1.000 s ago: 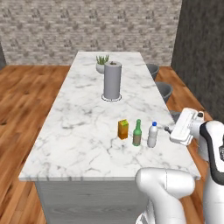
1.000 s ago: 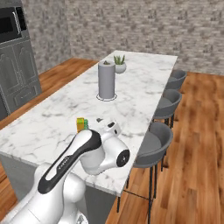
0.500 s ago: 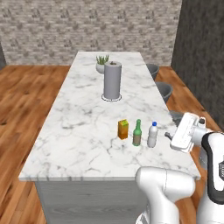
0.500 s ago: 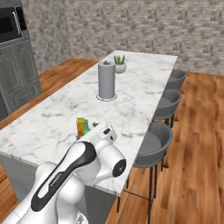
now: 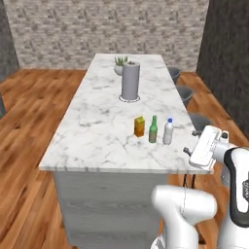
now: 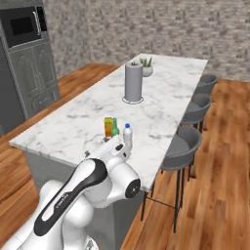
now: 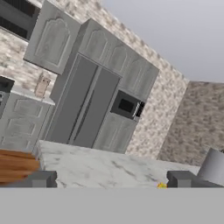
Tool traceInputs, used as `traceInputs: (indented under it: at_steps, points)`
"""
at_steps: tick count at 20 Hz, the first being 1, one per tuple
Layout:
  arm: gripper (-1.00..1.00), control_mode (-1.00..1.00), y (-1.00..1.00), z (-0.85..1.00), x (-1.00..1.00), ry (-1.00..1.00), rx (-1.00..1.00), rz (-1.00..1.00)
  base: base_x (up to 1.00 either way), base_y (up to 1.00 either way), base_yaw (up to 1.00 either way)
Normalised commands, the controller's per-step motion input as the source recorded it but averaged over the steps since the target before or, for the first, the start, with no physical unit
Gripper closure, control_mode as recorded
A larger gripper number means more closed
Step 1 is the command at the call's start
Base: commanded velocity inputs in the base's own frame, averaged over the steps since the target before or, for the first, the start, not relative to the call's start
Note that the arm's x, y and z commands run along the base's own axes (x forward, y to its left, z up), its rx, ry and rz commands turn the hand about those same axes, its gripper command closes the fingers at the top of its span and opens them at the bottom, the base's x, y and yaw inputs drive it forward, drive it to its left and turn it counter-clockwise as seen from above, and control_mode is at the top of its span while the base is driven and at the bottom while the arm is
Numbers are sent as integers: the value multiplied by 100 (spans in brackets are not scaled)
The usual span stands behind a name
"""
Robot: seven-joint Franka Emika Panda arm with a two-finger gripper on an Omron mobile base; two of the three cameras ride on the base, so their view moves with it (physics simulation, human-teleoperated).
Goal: Move the drinks to the dining counter.
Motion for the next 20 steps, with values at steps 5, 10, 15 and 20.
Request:
traceInputs:
  at_steps: [5, 10, 15, 20]
  points:
    - [-100, 100, 0, 0, 0, 0, 0, 0, -87, 19, 38]
    - [-100, 100, 0, 0, 0, 0, 0, 0, -8, 44, 77]
    - [-100, 100, 0, 0, 0, 0, 0, 0, 0, 32, 99]
    - [-100, 100, 0, 0, 0, 0, 0, 0, 0, 31, 99]
